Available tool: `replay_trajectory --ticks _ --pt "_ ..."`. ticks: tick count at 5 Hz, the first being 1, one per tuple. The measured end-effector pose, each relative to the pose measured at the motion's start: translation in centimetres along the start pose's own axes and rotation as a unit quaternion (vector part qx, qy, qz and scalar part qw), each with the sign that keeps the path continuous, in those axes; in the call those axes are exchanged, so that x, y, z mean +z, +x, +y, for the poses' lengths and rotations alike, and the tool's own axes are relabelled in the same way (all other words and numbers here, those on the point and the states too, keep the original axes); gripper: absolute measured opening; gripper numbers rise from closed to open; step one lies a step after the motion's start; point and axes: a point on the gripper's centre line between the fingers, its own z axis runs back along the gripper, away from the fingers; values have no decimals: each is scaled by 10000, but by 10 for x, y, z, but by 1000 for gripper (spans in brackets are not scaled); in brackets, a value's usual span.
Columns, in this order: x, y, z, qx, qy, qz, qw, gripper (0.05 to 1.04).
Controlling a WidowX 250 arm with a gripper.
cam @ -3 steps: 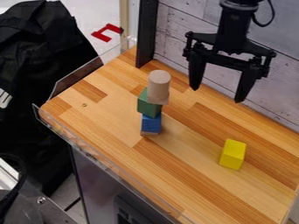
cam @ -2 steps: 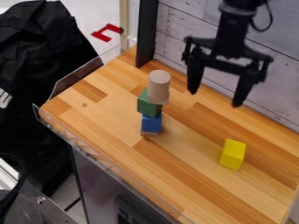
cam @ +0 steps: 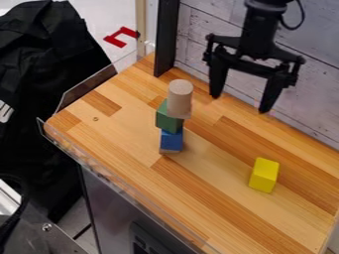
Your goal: Put the cylinderon the surface of the table
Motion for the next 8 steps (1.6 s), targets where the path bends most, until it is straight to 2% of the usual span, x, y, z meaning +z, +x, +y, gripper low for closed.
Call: replay_trajectory --ticks 2,3,5,8 --pt "28 -5 17 267 176 -394 9987 1000" --pt "36 -6 35 560 141 -456 9973 1000" --pt "32 -9 63 992 42 -347 9945 1000" --pt "16 -14 73 1200 -107 -97 9927 999"
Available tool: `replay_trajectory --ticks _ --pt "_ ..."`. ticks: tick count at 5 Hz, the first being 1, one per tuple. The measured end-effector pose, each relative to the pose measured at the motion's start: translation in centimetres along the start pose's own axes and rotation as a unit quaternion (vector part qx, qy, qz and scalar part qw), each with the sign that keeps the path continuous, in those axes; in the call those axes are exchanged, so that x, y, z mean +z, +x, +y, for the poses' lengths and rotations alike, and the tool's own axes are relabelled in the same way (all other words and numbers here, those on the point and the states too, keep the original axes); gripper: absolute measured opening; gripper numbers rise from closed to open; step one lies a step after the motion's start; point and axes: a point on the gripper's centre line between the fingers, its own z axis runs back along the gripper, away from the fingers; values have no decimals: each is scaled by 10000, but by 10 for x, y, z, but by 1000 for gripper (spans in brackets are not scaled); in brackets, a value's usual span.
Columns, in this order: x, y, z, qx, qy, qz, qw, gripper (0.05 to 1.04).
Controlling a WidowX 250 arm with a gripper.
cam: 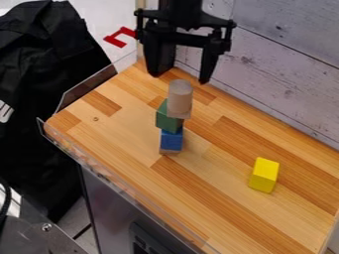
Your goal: Put the cylinderon the surface of the table
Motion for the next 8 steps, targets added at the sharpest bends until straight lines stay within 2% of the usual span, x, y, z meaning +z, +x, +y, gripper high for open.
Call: replay_trajectory --ticks 1,2,3,5,6,7,8 --pt "-7 1 -2 5 -37 98 9999 1000" --pt "-8 1 -3 46 -45 76 9999 1000" --pt "-19 1 -2 63 32 293 9995 1000" --pt "-20 1 -2 148 45 321 9994 972" --pt "-23 1 -2 177 33 284 9994 696" --pt "-24 2 -2 219 9 245 9995 518" --pt "-24 2 -2 223 17 225 9995 518"
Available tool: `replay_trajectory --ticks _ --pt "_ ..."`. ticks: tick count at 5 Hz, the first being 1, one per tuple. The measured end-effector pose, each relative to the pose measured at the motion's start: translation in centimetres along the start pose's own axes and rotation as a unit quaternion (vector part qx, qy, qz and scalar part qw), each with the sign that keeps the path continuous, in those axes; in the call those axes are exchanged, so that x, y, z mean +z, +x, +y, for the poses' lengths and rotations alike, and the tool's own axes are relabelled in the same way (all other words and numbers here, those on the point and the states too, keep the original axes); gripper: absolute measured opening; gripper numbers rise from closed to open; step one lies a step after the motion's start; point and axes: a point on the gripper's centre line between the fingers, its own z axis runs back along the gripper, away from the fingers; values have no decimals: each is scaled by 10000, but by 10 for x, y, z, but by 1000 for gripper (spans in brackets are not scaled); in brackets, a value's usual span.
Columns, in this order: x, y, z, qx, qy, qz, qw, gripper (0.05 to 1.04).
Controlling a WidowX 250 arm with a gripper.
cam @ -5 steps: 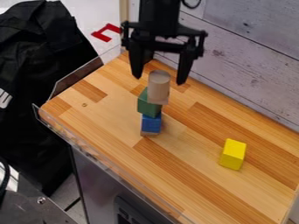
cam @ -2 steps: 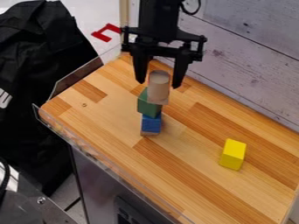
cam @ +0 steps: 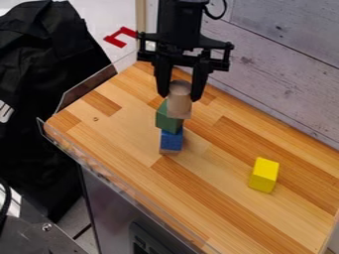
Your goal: Put the cylinderon the surface of the table
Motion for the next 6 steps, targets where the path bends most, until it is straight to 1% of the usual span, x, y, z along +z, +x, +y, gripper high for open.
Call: replay_trajectory --ticks 1,2,3,4,5,6 --pt "1 -1 0 30 1 0 10000 518" --pt "28 -2 -3 68 216 -303 9993 518" --pt "60 -6 -22 -237 280 -781 9963 518" --pt "73 -7 -37 -501 305 -934 9939 518" --pt "49 -3 -57 -1004 226 -615 9928 518" --pt "15 0 -70 -1430 48 -275 9893 518"
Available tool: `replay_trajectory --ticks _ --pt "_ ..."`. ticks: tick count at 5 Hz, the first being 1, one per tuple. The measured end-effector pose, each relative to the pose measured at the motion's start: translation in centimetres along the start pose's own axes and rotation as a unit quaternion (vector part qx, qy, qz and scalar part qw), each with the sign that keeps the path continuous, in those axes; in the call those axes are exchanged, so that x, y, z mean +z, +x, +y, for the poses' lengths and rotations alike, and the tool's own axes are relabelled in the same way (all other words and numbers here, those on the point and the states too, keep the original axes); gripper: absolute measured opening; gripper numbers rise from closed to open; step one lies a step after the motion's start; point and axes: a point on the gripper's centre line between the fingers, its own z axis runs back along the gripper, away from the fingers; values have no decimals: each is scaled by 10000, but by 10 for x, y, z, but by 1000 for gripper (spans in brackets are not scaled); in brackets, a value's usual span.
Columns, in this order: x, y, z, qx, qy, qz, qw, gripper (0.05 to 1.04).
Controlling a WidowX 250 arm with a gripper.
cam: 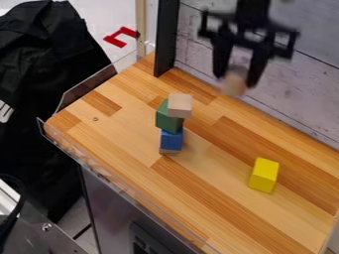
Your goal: Put the cylinderon the surface of the table
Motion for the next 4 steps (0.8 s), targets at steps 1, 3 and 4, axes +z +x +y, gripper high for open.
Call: replay_trajectory --ticks 1,3,4 --pt "-33 -1 -10 -285 -200 369 9987 518" --pt "-83 -7 -24 -801 -326 938 9918 518" --pt "-98 -10 -23 -895 -220 937 9913 518"
